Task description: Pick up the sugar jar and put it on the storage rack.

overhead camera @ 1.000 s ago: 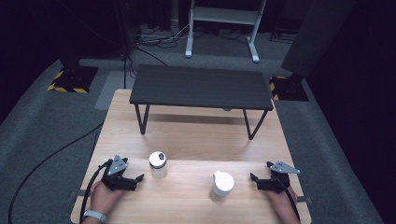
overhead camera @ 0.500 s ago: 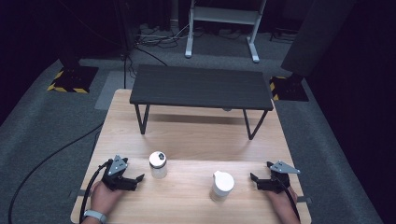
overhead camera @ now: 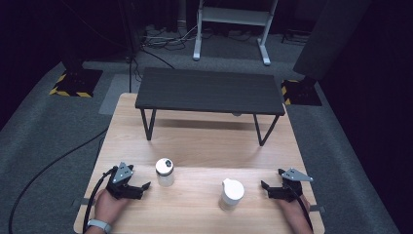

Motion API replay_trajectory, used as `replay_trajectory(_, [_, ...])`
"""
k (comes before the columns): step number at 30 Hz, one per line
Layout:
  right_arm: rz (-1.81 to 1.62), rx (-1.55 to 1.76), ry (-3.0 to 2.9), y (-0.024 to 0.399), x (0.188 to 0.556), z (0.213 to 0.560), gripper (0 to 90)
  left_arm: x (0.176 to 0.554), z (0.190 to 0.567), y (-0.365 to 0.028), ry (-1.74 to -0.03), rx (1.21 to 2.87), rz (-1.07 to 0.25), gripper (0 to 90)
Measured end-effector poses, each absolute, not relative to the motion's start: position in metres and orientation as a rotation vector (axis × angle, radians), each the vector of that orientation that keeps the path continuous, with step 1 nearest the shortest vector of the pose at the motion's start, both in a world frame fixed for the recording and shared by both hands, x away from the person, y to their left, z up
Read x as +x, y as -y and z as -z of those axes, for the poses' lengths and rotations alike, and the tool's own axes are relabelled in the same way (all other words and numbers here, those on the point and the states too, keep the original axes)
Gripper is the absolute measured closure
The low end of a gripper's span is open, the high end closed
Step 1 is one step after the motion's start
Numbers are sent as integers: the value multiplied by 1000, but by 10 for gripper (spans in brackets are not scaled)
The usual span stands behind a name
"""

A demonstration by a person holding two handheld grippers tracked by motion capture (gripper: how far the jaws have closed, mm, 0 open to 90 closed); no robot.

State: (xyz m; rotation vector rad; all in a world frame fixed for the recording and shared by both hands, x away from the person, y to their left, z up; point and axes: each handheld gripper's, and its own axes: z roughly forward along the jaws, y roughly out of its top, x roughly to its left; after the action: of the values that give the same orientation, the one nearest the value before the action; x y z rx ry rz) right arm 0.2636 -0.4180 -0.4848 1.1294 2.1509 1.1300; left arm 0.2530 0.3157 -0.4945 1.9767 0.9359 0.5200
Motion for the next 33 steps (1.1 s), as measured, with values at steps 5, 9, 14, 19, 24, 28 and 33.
replay_trajectory(5, [-1130,1129,-2151,418,264,485,32,253,494,-316,-936,1977,-520,23])
replay_trajectory(9, [-1130,1130,-2151,418,264,485,32,253,494,-316,-937,1976,-520,23])
replay_trajectory(14, [-1130,1131,-2150,418,264,485,32,253,494,-316,-937,1976,-520,23])
replay_trajectory(19, [-1130,1131,-2150,418,264,485,32,253,494,-315,-941,1977,-522,24])
replay_trajectory(24, [-1129,1131,-2149,418,264,485,32,252,490,-311,-986,1982,-535,24])
replay_trajectory(28, [-1128,1134,-2148,418,264,485,32,252,486,-308,-985,2004,-544,24])
replay_trajectory(33, [-1128,1134,-2148,417,264,485,32,250,485,-309,-942,1992,-542,24])
